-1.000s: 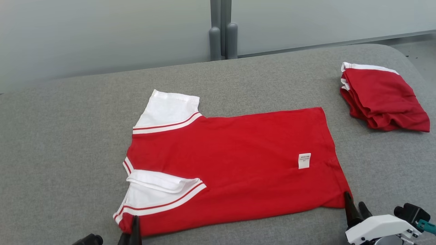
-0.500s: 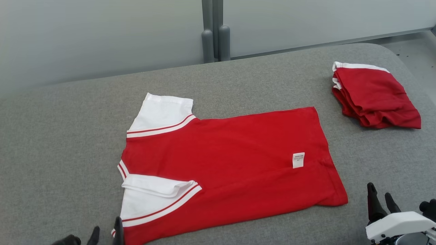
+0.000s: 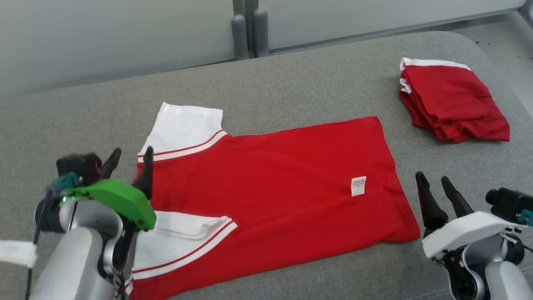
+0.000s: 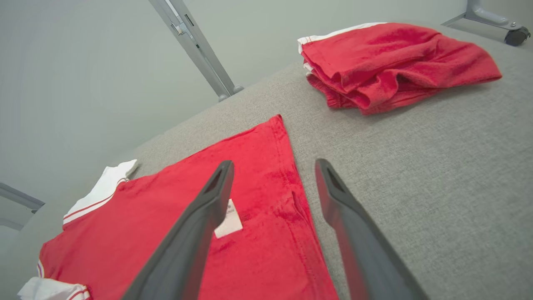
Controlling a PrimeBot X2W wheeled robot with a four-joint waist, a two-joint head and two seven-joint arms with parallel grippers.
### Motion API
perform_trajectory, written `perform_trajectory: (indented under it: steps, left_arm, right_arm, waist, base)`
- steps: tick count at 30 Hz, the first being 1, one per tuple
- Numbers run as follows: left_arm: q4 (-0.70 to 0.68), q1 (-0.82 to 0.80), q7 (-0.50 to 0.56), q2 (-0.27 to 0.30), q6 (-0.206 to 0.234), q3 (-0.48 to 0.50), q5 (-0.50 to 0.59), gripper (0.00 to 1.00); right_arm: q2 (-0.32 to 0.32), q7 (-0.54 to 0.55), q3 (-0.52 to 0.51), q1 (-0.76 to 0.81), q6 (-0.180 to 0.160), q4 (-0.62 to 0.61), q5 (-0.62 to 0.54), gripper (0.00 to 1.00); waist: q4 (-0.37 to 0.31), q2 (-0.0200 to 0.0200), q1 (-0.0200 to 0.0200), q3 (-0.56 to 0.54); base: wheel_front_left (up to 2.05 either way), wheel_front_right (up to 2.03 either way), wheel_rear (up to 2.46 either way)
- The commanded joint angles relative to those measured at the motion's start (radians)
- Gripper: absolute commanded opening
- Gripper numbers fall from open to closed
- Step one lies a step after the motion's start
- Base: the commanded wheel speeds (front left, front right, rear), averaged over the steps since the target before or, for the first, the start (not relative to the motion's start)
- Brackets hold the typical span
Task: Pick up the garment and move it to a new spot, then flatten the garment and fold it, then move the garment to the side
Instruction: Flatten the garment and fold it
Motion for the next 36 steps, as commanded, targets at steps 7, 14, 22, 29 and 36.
perform_trajectory:
  steps: [7, 14, 22, 29, 36]
  left_arm:
    - [0.166, -0.272, 0.065, 0.004, -0.021, -0.021, 0.033, 1.0]
    - [0.318, -0.436, 0.099, 0.02, -0.038, -0.051, 0.073, 1.0]
    - [0.479, -0.568, 0.113, 0.053, -0.043, -0.072, 0.109, 1.0]
    - [0.561, -0.624, 0.122, 0.079, -0.046, -0.083, 0.122, 1.0]
    - [0.621, -0.644, 0.138, 0.063, -0.065, -0.103, 0.121, 0.0]
  right_arm:
    - [-0.003, 0.013, 0.088, -0.107, 0.0, -0.053, -0.012, 1.0]
    - [-0.003, -0.001, 0.136, -0.184, 0.0, -0.063, -0.011, 1.0]
    - [-0.003, -0.026, 0.183, -0.23, 0.0, -0.076, -0.002, 1.0]
    - [-0.003, -0.037, 0.206, -0.234, 0.0, -0.102, 0.004, 1.0]
    - [-0.006, -0.041, 0.214, -0.234, 0.0, -0.115, 0.006, 1.0]
  waist:
    - [-0.079, 0.0054, 0.0, 0.181]
    - [-0.118, 0.0054, 0.0, 0.274]
    - [-0.151, 0.0054, 0.0, 0.341]
    - [-0.166, 0.0054, 0.0, 0.366]
    - [-0.164, 0.0054, 0.0, 0.364]
  base:
    - [0.0, 0.0, 0.0]
    - [0.0, 0.0, 0.0]
    - [0.0, 0.0, 0.0]
    - [0.0, 0.0, 0.0]
    - [0.0, 0.0, 0.0]
